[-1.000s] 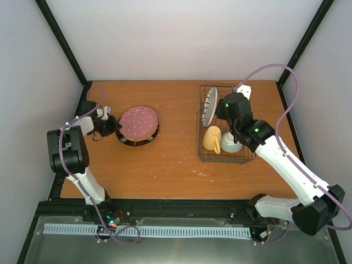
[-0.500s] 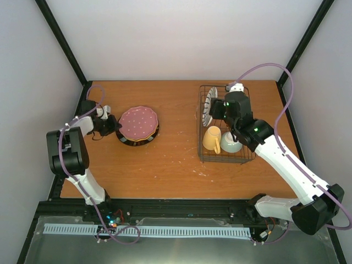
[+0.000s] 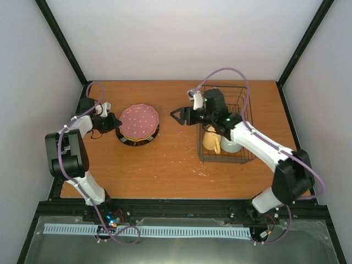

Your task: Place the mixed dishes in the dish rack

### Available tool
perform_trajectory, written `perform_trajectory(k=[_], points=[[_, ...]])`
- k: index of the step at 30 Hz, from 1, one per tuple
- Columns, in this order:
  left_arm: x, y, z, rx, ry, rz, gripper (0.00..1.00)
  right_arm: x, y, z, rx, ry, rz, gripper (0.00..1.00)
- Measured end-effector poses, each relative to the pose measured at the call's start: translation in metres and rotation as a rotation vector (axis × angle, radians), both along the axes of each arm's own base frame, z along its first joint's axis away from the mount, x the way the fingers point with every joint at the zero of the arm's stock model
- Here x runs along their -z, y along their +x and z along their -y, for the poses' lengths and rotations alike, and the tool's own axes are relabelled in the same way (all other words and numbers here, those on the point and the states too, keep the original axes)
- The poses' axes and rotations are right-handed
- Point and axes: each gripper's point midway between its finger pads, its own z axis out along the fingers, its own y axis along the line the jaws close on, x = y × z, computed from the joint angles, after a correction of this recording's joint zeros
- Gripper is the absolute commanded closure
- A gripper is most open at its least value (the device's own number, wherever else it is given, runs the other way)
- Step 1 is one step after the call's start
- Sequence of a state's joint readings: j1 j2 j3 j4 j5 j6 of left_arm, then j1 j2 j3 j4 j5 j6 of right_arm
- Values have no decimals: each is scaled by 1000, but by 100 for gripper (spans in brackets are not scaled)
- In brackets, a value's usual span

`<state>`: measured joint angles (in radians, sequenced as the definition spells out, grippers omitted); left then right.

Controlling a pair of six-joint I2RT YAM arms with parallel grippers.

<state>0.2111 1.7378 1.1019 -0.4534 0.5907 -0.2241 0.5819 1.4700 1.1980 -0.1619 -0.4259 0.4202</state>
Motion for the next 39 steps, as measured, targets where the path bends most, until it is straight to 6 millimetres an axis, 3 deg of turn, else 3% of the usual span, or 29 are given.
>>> perform_trajectory(k=[5, 10, 29, 39], points=[[-14, -1, 2, 17, 1, 39, 99, 53, 0, -34, -107, -12, -174, 22], [-27, -2, 5, 37, -3, 76, 99, 78, 5, -65, -161, -27, -262, 20], [-50, -8, 10, 64, -21, 135, 99, 111, 17, -103, -197, -32, -380, 21], [-58, -14, 17, 86, -58, 155, 99, 120, 19, -123, -240, 40, -431, 34]])
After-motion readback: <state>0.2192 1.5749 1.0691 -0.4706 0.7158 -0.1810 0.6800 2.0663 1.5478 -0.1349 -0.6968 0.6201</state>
